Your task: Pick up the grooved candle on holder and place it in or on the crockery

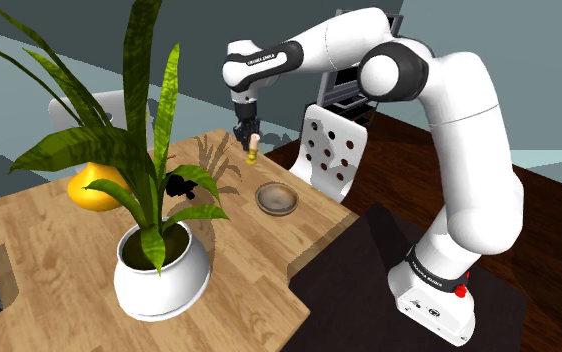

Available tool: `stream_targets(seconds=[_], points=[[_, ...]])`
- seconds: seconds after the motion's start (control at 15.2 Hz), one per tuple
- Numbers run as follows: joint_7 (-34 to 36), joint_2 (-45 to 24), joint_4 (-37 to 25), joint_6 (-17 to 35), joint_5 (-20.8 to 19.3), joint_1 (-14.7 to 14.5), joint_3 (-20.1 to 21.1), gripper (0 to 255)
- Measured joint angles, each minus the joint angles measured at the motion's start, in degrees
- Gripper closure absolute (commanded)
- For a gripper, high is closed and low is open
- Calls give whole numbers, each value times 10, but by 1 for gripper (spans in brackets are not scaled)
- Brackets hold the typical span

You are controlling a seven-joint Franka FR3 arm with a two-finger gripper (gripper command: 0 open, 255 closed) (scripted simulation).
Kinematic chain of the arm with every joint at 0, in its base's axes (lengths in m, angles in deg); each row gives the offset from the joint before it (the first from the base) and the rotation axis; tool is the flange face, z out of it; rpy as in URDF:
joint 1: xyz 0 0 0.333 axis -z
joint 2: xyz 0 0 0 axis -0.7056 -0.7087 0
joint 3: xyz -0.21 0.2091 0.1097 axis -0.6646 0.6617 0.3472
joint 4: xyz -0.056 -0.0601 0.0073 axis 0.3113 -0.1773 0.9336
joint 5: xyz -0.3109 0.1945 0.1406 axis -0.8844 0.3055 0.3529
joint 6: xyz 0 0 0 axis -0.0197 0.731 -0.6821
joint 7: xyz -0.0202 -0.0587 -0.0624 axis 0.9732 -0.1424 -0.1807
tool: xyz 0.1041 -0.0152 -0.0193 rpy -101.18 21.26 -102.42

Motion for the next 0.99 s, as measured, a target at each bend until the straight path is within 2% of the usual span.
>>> stream_targets(seconds=[0.33,0.73,0.99], points=[[1,122,188,66,1,-1,1,255],[3,249,376,127,3,-3,3,255],[4,261,416,155,4,-4,3,255]])
